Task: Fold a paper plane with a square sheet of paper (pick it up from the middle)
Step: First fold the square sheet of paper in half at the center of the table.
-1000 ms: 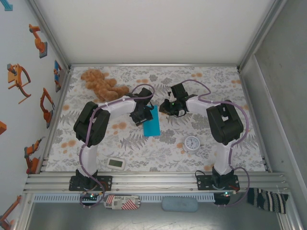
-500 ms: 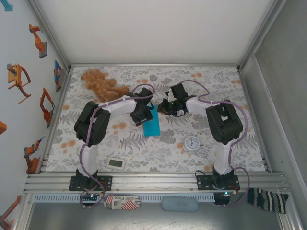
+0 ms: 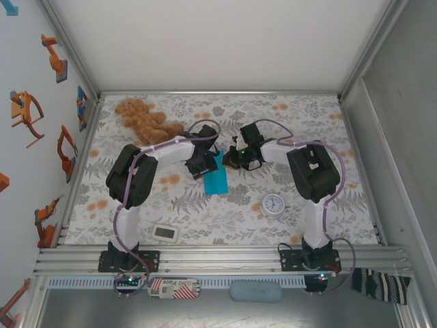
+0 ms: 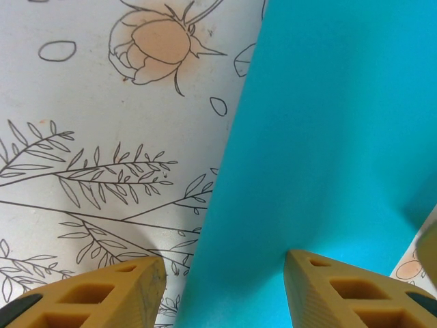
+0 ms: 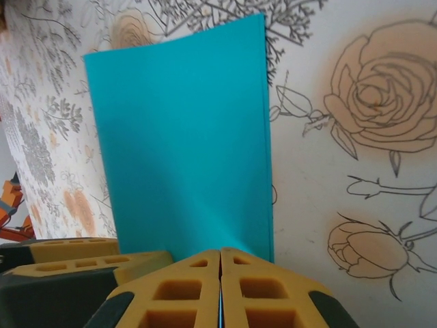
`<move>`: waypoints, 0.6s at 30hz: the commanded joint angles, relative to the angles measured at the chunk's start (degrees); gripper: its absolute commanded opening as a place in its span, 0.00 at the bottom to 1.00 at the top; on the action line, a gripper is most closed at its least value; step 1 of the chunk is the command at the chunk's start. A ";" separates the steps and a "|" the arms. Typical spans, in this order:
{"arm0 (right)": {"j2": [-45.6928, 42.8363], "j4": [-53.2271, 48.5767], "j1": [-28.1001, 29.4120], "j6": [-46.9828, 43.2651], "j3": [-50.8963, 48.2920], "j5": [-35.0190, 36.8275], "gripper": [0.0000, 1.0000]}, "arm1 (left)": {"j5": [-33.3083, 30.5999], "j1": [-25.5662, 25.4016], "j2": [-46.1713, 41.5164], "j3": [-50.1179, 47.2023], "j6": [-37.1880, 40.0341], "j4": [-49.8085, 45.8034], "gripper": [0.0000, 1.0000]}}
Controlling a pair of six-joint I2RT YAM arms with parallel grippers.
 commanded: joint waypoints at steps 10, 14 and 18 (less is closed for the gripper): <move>3.38 -4.89 0.71 -2.81 0.67 2.03 0.04 | 2.28 -0.77 9.21 -4.90 0.39 0.24 0.52; 4.15 -7.89 0.62 -4.07 -0.22 4.96 0.01 | 2.25 -0.34 6.96 -4.81 0.84 0.17 0.53; 5.30 -9.44 0.62 -4.88 -1.61 6.37 0.00 | 1.92 0.42 2.40 -3.23 3.19 0.41 0.54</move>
